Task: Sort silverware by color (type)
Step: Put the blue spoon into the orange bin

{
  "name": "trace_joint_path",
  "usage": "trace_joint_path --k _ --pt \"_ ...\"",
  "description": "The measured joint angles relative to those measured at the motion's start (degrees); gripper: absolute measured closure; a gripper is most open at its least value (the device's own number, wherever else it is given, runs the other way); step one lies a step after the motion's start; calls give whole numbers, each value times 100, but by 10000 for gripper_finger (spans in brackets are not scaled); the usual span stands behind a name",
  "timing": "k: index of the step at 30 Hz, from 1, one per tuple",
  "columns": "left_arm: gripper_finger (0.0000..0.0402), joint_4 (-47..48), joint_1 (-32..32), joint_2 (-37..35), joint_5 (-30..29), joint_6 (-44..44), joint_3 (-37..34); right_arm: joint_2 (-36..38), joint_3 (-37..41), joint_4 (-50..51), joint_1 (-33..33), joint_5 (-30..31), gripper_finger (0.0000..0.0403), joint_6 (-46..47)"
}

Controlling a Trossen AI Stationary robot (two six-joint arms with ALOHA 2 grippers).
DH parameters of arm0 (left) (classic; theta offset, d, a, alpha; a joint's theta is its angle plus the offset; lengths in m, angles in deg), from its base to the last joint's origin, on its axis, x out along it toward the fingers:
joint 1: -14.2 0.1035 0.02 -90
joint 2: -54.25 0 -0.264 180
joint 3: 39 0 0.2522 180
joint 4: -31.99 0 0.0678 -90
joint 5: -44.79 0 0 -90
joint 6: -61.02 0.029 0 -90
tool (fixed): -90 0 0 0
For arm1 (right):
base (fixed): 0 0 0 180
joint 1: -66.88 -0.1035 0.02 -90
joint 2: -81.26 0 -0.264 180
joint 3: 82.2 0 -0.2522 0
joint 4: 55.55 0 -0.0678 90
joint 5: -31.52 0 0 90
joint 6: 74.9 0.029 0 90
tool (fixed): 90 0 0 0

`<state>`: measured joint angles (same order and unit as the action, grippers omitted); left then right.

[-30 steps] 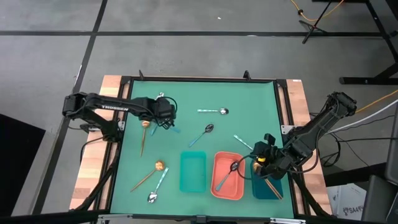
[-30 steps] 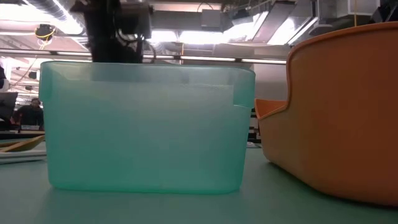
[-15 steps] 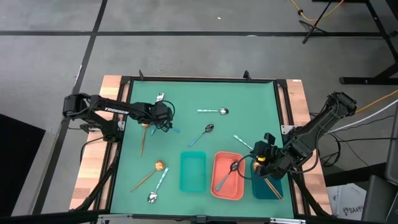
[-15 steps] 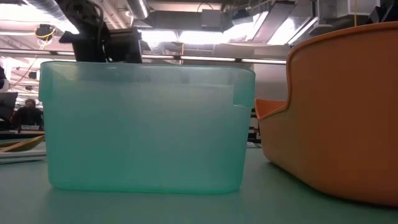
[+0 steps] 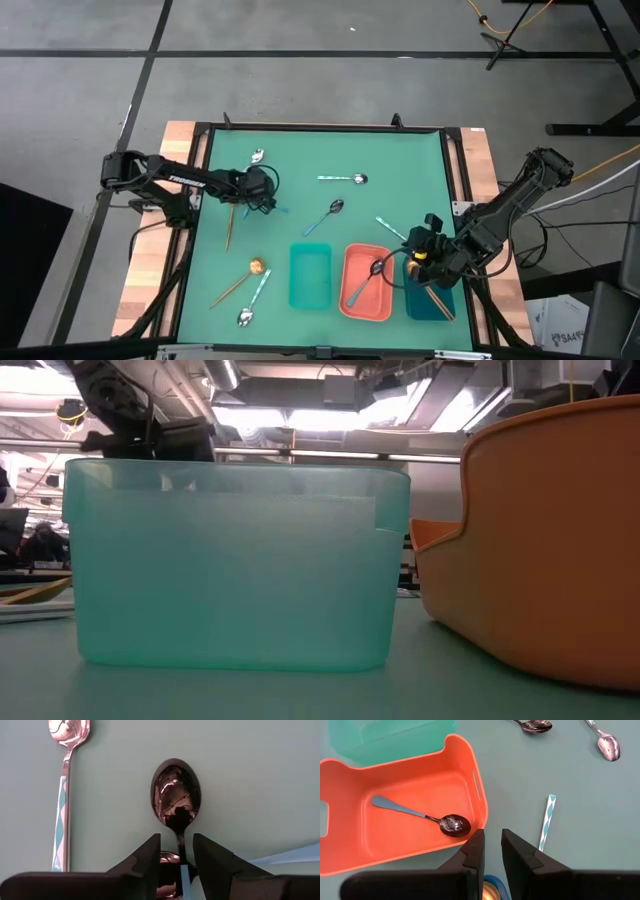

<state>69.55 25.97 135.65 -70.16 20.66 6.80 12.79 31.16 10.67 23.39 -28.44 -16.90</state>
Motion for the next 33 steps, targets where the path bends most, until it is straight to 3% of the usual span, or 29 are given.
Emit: trace_joint_path --k 15,28,33 --pt "296 -217 -4 -7 -21 -1 -141 0 0 -2 1 0 347 0" --pt "387 -324 -2 -2 54 -2 -146 0 0 1 1 1 347 0" --pt "394 -511 5 7 149 -1 -60 0 0 1 0 43 347 0"
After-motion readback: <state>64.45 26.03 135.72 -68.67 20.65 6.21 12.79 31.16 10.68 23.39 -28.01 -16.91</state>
